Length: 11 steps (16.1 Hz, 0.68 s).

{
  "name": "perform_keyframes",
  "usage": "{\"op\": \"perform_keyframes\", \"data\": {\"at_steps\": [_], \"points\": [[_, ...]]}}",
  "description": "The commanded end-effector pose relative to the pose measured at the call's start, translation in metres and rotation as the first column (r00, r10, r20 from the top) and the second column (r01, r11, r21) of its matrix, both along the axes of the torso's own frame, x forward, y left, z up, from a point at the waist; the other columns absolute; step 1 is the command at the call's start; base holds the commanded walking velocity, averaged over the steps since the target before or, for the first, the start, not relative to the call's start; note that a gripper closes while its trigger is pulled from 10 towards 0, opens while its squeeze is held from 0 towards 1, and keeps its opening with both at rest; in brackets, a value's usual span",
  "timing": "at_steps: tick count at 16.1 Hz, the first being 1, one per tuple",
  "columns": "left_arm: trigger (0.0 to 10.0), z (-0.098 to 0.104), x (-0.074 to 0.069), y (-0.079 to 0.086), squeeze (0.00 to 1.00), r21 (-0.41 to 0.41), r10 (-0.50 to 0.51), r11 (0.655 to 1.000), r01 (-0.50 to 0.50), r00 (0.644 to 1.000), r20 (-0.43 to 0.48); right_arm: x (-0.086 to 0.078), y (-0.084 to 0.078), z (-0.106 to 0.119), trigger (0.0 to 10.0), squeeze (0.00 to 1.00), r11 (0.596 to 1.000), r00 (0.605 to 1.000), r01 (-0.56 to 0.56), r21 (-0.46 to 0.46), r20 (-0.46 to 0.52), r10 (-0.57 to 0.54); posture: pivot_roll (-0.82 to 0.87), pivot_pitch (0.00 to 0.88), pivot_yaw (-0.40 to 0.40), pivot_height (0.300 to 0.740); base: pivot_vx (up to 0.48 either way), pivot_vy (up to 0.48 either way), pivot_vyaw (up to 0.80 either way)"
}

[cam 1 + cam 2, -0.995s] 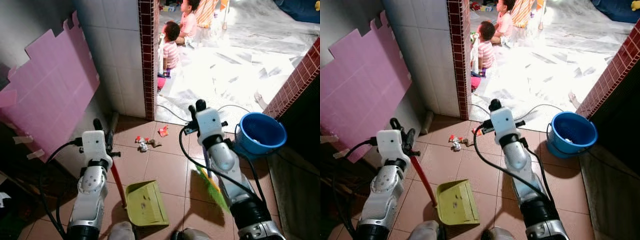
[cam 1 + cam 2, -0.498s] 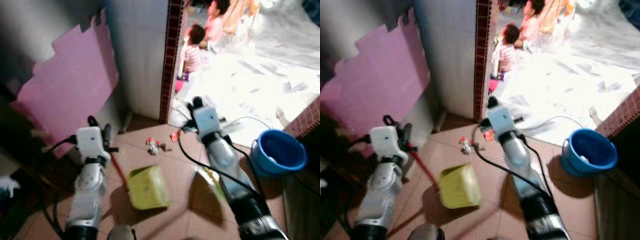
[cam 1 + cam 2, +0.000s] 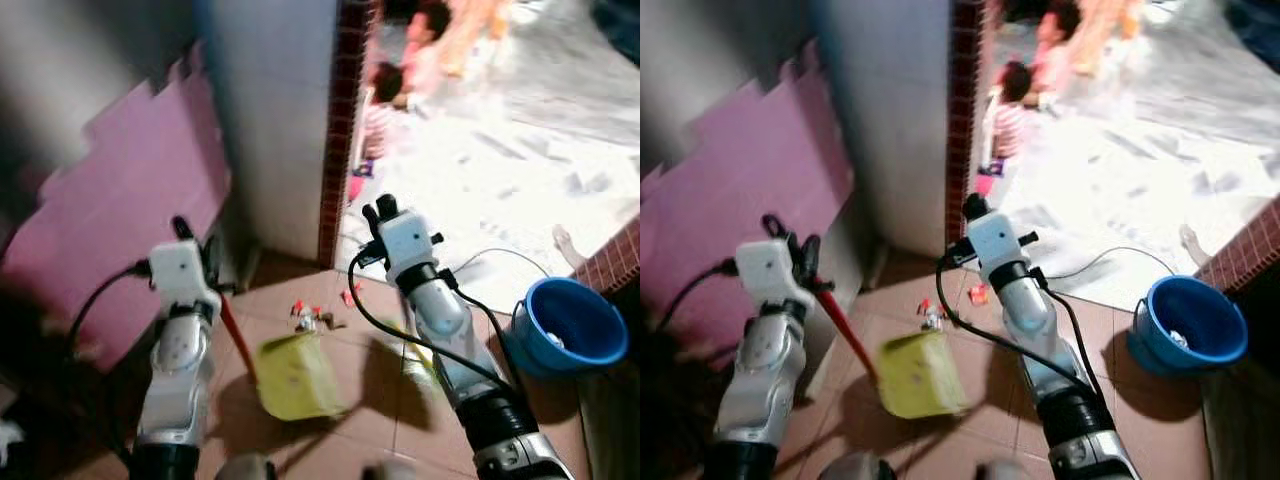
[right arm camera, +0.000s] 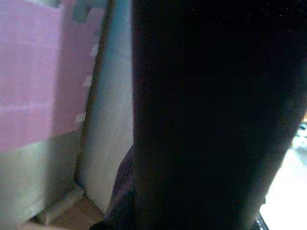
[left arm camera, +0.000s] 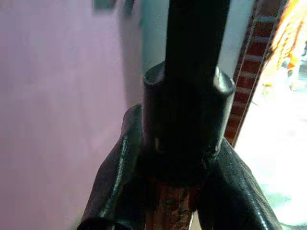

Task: Sweep floor

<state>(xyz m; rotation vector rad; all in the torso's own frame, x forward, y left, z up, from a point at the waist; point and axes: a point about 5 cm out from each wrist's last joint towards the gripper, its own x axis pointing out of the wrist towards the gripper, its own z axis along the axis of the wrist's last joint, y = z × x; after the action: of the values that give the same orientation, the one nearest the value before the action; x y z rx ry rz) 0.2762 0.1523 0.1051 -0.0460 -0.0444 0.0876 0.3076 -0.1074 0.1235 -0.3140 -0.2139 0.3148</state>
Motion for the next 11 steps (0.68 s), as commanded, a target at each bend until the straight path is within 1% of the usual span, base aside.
{"op": "perform_keyframes", "data": {"at_steps": [1, 5, 6, 7, 9, 11], "points": [[10.0, 0.026, 0.004, -0.008, 0.0, -0.003, -0.018, 1.0, 0.018, 0.994, 0.11, 0.003, -0.008, 0.011, 10.0, 0.0, 0.999, 0.998, 0.017, -0.034, 0.056, -0.015, 0.0, 0.0, 0.0, 0.74, 0.394, 0.27, 0.0], [10.0, 0.035, 0.005, -0.009, 0.0, -0.011, -0.021, 1.0, 0.023, 0.991, 0.131, 0.002, -0.007, 0.01, 10.0, 0.0, 0.999, 0.998, 0.015, -0.04, 0.058, -0.013, 0.0, 0.0, 0.0, 0.74, 0.396, 0.271, 0.0], [10.0, 0.036, 0.005, -0.009, 0.0, 0.004, -0.021, 1.0, 0.021, 0.99, 0.14, 0.002, -0.006, 0.01, 10.0, 0.0, 0.999, 0.998, 0.013, -0.041, 0.058, -0.011, 0.0, 0.0, -0.001, 0.74, 0.394, 0.27, 0.0], [10.0, 0.036, 0.006, -0.007, 0.0, 0.044, -0.025, 0.999, 0.019, 0.99, 0.141, 0.002, -0.006, 0.01, 10.0, 0.0, 0.999, 0.998, 0.011, -0.041, 0.059, -0.009, 0.0, 0.0, -0.001, 0.74, 0.39, 0.277, 0.0], [10.0, 0.029, 0.006, -0.002, 0.0, 0.097, -0.017, 0.995, 0.004, 0.992, 0.125, 0.002, -0.006, 0.01, 10.0, 0.0, 0.999, 0.998, 0.011, -0.043, 0.06, -0.008, 0.0, 0.0, -0.002, 0.74, 0.352, 0.0, 0.0], [10.0, 0.021, 0.008, 0.003, 0.0, 0.125, -0.021, 0.992, 0.007, 0.994, 0.107, 0.002, -0.006, 0.01, 10.0, 0.0, 0.999, 0.998, 0.013, -0.045, 0.058, -0.01, 0.0, 0.0, -0.005, 0.74, 0.0, 0.0, 0.0]]}}
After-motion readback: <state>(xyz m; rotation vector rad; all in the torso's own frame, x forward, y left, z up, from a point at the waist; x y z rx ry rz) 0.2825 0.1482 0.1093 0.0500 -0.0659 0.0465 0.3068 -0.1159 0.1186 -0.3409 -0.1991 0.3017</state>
